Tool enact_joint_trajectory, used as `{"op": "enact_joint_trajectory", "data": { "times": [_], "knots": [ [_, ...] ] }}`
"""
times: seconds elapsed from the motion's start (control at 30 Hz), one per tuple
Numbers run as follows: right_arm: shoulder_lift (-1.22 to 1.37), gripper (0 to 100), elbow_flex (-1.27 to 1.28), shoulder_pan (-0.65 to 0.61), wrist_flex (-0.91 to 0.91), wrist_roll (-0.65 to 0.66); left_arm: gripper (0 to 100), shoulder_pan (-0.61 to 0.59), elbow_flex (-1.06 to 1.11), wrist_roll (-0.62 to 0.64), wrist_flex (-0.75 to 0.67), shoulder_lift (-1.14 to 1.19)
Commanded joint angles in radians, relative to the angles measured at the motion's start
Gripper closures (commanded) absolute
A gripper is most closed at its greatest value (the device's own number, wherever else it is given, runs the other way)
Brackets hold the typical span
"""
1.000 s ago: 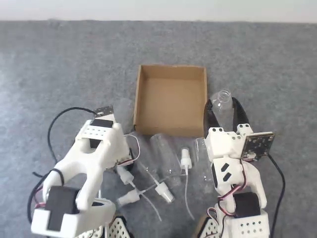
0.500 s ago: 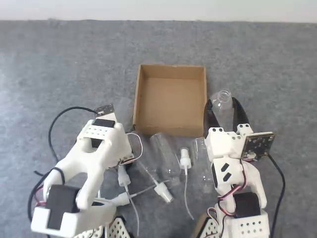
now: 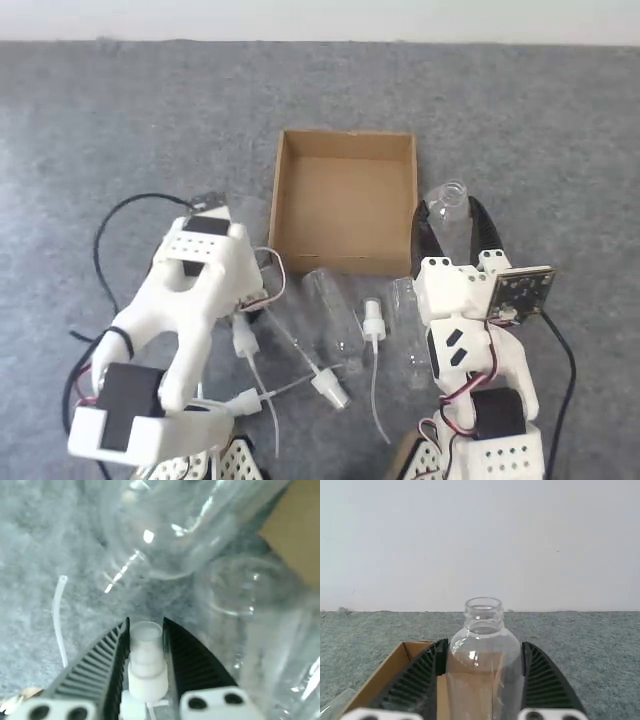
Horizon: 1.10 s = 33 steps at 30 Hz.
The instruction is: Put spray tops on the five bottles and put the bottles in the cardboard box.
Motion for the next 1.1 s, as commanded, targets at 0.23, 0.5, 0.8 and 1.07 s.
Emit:
{"op": "enact_joint_trajectory", "data": {
  "times": [0.23,0.5,0.8,1.07],
  "knots": [
    [-0.008,91.5,-0.014,0.005,-0.025,-0.005,99,-0.002,-0.150,0.009,0.132,-0.014],
    [-0.008,91.5,-0.012,-0.030,-0.025,-0.003,99,0.005,-0.096,0.009,0.135,-0.362],
    [-0.008,91.5,0.000,-0.030,-0.025,-0.003,99,-0.003,-0.088,0.011,0.140,-0.655],
    [-0.008,91.6,0.002,-0.031,-0.025,-0.003,99,0.000,-0.119,0.011,0.101,-0.710]
  ]
}}
